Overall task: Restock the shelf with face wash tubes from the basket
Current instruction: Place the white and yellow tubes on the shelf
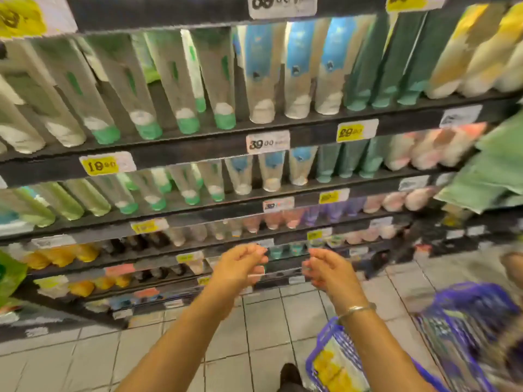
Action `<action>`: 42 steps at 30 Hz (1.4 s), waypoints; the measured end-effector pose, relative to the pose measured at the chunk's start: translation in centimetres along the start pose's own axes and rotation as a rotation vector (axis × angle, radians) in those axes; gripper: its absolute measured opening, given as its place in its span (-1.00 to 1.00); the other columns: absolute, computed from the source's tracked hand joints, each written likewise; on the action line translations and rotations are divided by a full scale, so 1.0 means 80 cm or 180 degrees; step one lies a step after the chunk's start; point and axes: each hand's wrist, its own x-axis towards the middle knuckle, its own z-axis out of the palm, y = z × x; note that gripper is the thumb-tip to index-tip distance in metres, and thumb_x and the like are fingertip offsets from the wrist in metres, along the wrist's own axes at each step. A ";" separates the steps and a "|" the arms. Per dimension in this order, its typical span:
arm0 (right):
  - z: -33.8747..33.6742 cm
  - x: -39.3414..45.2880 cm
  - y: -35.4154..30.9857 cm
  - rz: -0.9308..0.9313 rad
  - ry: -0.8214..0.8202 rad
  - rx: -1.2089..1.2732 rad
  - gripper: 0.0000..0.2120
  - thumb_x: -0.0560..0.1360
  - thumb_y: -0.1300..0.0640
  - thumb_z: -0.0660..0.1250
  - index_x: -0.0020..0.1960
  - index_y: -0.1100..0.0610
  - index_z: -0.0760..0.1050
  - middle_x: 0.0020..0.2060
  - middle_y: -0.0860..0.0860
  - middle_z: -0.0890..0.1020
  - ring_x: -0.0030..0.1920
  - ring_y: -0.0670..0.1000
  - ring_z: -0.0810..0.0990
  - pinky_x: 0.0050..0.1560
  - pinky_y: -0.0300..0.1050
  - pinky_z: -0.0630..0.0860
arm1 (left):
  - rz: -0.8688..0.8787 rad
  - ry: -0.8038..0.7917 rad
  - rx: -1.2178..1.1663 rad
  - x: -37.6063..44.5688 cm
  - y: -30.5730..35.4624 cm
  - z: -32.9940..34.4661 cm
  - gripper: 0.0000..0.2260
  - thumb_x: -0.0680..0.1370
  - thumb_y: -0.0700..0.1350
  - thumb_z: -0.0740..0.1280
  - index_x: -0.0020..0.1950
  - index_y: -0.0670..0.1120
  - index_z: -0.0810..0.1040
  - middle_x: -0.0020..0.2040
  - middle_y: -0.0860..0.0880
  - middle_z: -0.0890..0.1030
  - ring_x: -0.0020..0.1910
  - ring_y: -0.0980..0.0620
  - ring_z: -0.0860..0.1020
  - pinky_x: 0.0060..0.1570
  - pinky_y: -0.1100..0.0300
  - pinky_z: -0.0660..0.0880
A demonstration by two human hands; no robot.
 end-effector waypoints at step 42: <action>-0.394 0.123 0.877 0.2631 0.1668 -0.0233 -0.87 0.46 0.34 0.23 -0.15 0.33 0.55 -0.31 0.26 0.55 -0.22 0.20 0.53 -0.17 0.05 0.41 | -0.2209 -0.0889 0.1786 0.255 -0.844 0.420 -0.76 0.53 -0.32 0.22 -0.31 -0.10 0.46 -0.49 0.02 0.45 -0.44 0.01 0.31 -0.39 0.22 0.20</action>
